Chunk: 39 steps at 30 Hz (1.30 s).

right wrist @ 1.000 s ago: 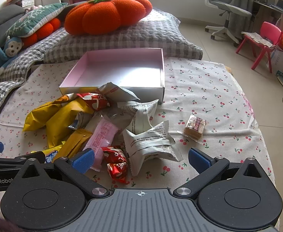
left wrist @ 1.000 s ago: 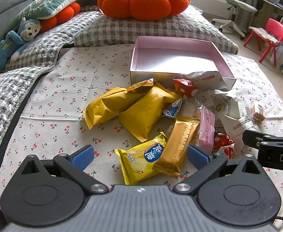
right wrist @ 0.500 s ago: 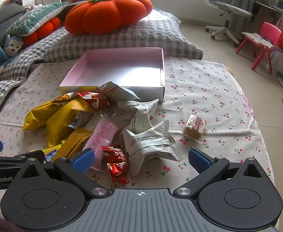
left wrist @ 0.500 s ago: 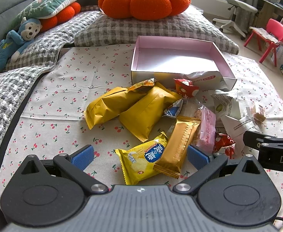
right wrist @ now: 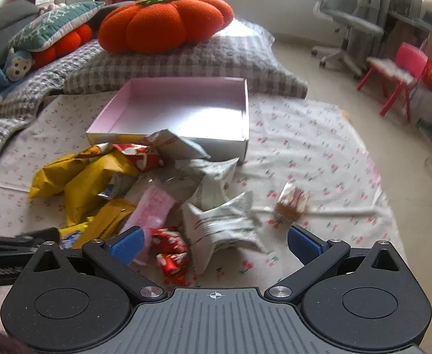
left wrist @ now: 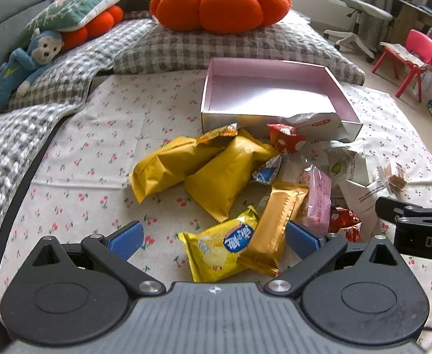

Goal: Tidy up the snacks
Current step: 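Grasp a small orange snack packet with the left gripper while the right grasps a white packet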

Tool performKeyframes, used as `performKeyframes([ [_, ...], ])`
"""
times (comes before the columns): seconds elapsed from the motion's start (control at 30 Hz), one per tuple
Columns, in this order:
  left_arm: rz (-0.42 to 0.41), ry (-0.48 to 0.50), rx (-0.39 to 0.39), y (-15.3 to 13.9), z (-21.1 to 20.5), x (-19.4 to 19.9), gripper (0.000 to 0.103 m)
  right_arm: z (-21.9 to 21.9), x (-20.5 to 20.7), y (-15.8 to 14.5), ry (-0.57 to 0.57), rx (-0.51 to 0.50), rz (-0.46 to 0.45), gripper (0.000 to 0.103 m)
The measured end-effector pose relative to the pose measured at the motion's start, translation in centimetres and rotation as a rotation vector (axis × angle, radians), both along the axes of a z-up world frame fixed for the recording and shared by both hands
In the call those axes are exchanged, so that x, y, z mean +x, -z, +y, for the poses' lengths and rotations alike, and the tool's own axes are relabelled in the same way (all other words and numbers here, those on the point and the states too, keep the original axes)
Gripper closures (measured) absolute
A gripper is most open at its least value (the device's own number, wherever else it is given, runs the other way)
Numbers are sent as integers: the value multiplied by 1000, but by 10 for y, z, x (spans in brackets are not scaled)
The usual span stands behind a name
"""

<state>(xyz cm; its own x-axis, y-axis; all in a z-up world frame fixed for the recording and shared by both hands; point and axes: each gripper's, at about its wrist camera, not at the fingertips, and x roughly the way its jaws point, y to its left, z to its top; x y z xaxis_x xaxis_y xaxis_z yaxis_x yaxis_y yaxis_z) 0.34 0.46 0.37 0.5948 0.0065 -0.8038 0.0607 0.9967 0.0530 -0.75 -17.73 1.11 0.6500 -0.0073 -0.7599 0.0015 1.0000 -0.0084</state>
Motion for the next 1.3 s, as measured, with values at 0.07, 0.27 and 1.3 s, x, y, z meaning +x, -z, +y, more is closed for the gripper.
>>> performKeyframes([
  [0.07, -13, 8, 26, 0, 0, 4, 0, 3, 0, -2, 0, -83, -53, 0],
  [0.27, -73, 53, 63, 0, 8, 19, 0, -8, 16, -14, -7, -115, -109, 0],
  [1.3, -101, 339, 13, 37, 34, 97, 48, -28, 114, 26, -241, 304, -61, 29],
])
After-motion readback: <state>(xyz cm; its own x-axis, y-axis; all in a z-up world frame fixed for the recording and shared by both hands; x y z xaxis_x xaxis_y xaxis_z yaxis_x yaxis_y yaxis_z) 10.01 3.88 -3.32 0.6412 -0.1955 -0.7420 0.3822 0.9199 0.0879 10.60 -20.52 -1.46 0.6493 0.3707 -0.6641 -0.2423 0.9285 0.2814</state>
